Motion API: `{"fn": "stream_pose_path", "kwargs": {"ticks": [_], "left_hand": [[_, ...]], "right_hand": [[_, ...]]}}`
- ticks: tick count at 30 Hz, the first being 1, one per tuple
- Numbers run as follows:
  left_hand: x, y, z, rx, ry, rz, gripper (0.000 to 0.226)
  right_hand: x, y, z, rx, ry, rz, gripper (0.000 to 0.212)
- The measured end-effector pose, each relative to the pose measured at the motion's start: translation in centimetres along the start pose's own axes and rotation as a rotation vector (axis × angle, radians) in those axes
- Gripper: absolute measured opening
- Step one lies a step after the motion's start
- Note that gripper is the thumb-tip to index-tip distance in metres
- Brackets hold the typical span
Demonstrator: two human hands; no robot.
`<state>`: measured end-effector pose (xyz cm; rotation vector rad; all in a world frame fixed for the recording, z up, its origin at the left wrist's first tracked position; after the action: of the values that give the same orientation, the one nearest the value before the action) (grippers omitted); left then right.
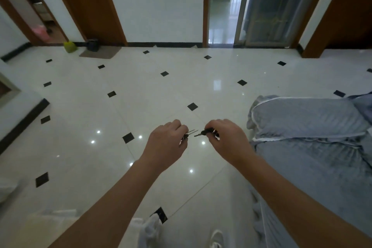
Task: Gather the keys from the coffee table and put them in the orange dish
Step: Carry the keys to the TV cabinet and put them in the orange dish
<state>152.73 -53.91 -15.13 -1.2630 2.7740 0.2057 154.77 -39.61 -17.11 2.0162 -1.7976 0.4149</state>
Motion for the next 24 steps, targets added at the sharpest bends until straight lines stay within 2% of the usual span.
{"fn": "stream_pose_path", "kwargs": {"ticks": [7, 24], "left_hand": [[5.5, 6.4, -0.4, -0.022, -0.029, -0.059, 0.006], [29.1, 20.8, -1.2, -0.072, -0.117, -0.155, 0.007]], "right_hand": [[-0.9, 9.6, -0.5, 0.039, -0.005, -0.059, 0.007], [2.4, 36.2, 4.2, 0.095, -0.041, -0.091, 0.009]]}}
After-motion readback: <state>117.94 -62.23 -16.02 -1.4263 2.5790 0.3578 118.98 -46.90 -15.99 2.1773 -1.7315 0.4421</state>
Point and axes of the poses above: each hand's wrist, its own y-axis towards the middle knuckle, its own z-axis out of the palm, x = y × z, the point moved 10 cm from there along y, towards the middle knuckle, and after that the axes turned 14 degrees about x, right-handed, at the moved point
